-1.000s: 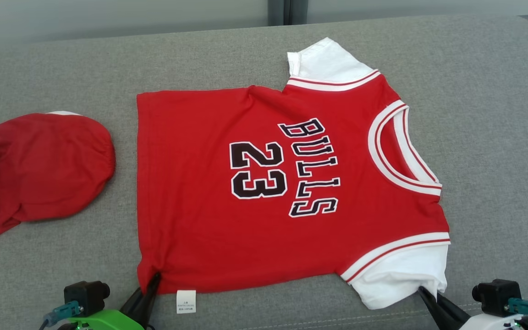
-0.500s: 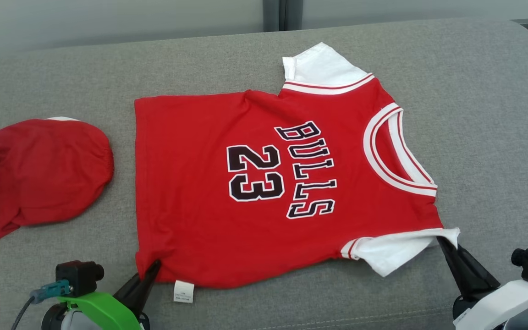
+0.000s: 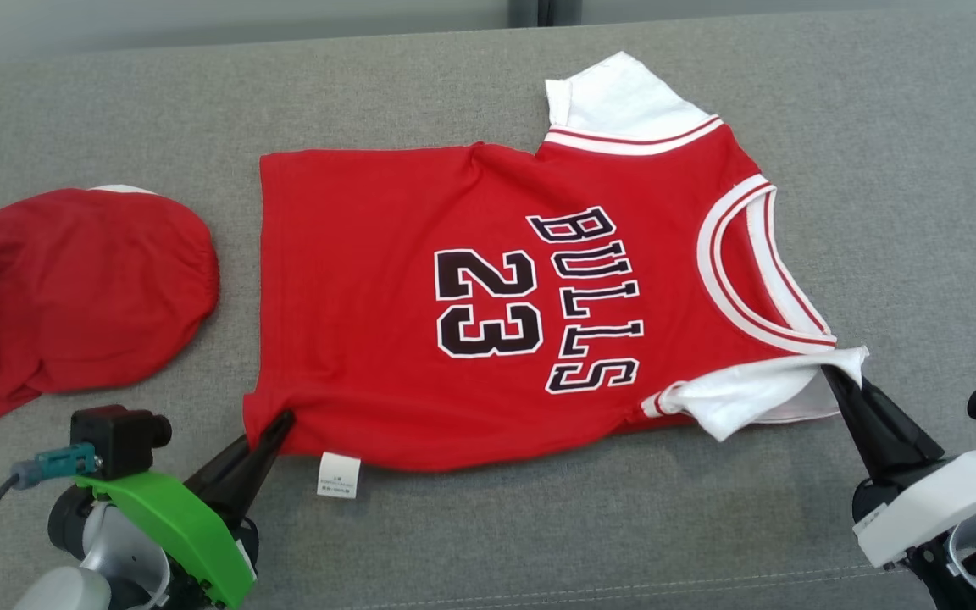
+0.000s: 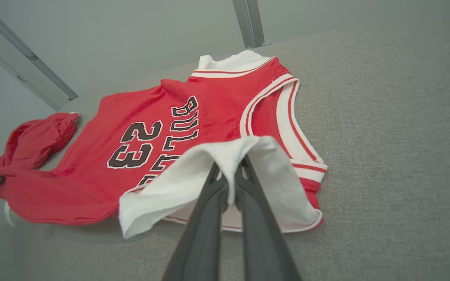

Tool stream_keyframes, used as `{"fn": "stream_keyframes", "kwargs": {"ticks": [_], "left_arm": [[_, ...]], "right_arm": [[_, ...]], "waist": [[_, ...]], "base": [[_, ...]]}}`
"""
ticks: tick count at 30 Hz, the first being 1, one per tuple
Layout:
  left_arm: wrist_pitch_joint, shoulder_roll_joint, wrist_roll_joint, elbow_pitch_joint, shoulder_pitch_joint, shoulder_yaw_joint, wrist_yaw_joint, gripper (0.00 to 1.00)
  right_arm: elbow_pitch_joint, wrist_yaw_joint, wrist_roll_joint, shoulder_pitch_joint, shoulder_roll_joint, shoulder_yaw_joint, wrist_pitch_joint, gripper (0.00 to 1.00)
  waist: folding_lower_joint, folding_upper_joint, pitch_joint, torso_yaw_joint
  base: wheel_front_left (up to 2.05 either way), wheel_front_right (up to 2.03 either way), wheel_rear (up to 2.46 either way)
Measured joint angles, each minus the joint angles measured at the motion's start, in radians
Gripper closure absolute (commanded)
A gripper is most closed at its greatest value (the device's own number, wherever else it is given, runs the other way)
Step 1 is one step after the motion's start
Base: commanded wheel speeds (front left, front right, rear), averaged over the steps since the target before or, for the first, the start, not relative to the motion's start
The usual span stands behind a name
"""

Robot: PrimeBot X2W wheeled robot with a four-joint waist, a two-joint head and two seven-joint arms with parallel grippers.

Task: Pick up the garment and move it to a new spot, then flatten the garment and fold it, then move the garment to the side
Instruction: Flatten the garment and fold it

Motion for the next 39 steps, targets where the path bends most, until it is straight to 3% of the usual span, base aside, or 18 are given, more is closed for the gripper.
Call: {"fn": "stream_keyframes", "kwargs": {"ticks": [15,27,39], "left_arm": [[0.156,0.063,-0.088,-0.1,-0.12,0.057,0.031,1.0],[0.235,0.02,-0.115,-0.017,-0.249,0.047,0.06,1.0],[0.285,-0.014,-0.13,0.025,-0.339,0.009,0.066,1.0]], "right_arm": [[0.008,-0.007,-0.012,-0.226,-0.032,0.0,0.071,1.0],[0.094,-0.006,-0.034,-0.341,-0.023,0.016,0.088,1.0],[0.15,0.003,-0.044,-0.406,-0.015,0.033,0.095,1.0]], "waist": [[0.0,0.0,0.131,0.03],[0.0,0.0,0.211,0.073],[0.0001,0.0,0.223,0.071]], "base": [[0.0,0.0,0.0],[0.0,0.0,0.0],[0.0,0.0,0.0]]}}
